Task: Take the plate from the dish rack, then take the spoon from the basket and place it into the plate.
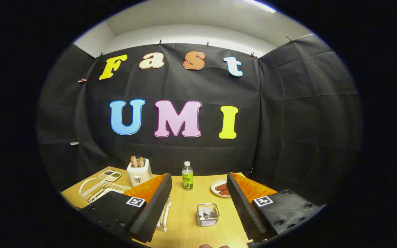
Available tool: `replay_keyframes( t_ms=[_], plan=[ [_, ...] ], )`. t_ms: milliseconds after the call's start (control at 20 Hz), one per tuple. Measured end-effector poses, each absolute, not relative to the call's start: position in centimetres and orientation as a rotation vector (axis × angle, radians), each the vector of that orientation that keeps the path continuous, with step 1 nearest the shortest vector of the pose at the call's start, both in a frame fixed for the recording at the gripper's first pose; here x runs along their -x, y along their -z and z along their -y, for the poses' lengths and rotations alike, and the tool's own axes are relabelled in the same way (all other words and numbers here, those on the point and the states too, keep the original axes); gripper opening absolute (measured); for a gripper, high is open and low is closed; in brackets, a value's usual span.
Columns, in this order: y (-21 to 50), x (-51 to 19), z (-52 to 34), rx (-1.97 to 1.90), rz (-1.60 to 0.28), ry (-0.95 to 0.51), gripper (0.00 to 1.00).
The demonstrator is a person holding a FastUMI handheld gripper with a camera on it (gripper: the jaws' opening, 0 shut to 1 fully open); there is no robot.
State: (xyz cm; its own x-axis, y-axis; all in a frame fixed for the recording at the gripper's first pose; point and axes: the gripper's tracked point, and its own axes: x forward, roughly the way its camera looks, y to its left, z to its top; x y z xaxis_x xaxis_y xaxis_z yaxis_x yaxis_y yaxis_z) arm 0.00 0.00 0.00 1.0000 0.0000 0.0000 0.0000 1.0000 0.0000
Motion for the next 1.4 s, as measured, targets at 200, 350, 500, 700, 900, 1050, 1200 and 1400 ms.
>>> replay_keyframes(
  t_ms=[200,350,500,700,900,1050,1200,1400],
  plan=[
    [0.6,0.0,0.0,0.027,-0.016,0.012,0.98],
    [0.9,0.1,-1.0,0.006,-0.029,-0.021,0.97],
    [1.2,0.0,-1.7,-0.017,-0.048,-0.054,0.97],
    [1.5,-0.3,-2.3,-0.016,-0.063,-0.082,0.97],
    [1.6,-0.7,-3.0,-0.018,-0.068,-0.1,0.98],
    [1.1,-1.2,-4.2,-0.047,-0.075,-0.132,0.98],
    [0.7,-2.9,-5.6,-0.037,-0.092,-0.153,0.97],
    [1.9,-6.0,-10.6,-0.015,-0.19,-0.254,0.99]
  ],
)
